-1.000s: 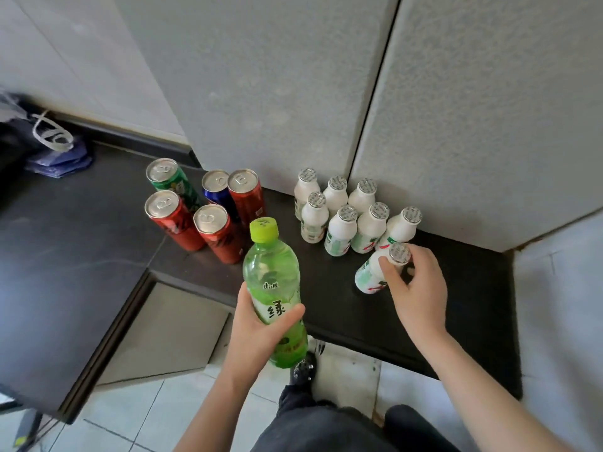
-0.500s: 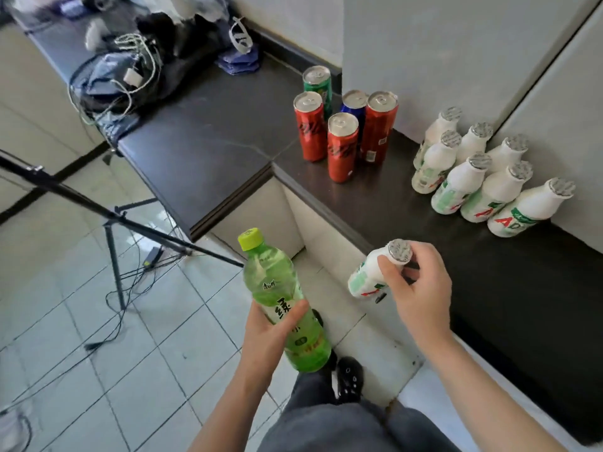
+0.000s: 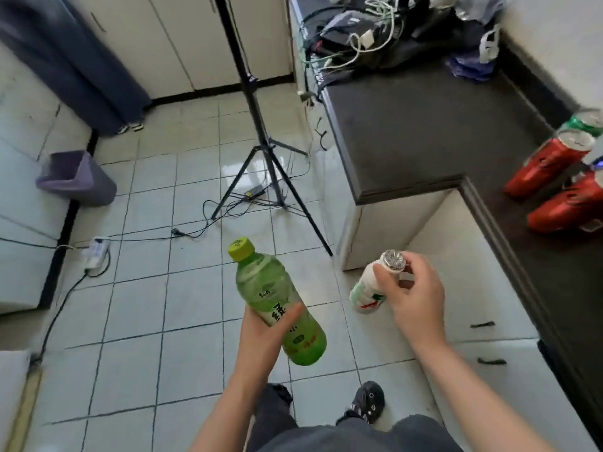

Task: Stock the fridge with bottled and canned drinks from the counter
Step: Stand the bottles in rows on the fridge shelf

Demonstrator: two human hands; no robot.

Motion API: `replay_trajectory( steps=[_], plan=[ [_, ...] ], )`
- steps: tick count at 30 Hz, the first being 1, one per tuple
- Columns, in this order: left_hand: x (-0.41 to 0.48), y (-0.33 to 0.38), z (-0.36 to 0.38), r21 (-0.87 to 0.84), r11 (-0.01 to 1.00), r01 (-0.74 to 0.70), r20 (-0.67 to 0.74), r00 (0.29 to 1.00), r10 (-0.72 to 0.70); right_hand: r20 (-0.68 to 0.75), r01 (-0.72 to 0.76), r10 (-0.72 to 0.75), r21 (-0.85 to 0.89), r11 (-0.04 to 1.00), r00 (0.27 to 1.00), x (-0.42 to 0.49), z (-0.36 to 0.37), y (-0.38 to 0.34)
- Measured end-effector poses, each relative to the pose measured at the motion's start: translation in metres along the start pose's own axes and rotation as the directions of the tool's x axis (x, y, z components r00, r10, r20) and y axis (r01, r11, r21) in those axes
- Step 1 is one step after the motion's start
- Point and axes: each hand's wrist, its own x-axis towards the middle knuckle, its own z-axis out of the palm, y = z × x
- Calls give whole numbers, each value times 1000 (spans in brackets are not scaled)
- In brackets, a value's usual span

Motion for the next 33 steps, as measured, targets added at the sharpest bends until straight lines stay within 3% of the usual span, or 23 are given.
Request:
replay_trajectory(
  steps=[7, 16, 23, 33],
  plan=[
    [4, -11, -189, -157, 987, -39, -329, 944, -16, 332, 114, -125, 54, 992, 935, -3, 181, -105],
    [-22, -28, -410, -229, 957, -179, -756, 652, -59, 655, 240, -319, 211, 948, 685, -62, 400, -224],
    [-26, -58, -489, -347, 909, -228, -854, 478, -206, 792, 295, -393, 279, 914, 468, -93, 510, -279],
    [48, -46, -624, -435, 827, -356, -890, 311, -335, 849, 295, -465, 390, 872, 251, -87, 716, -374]
  ],
)
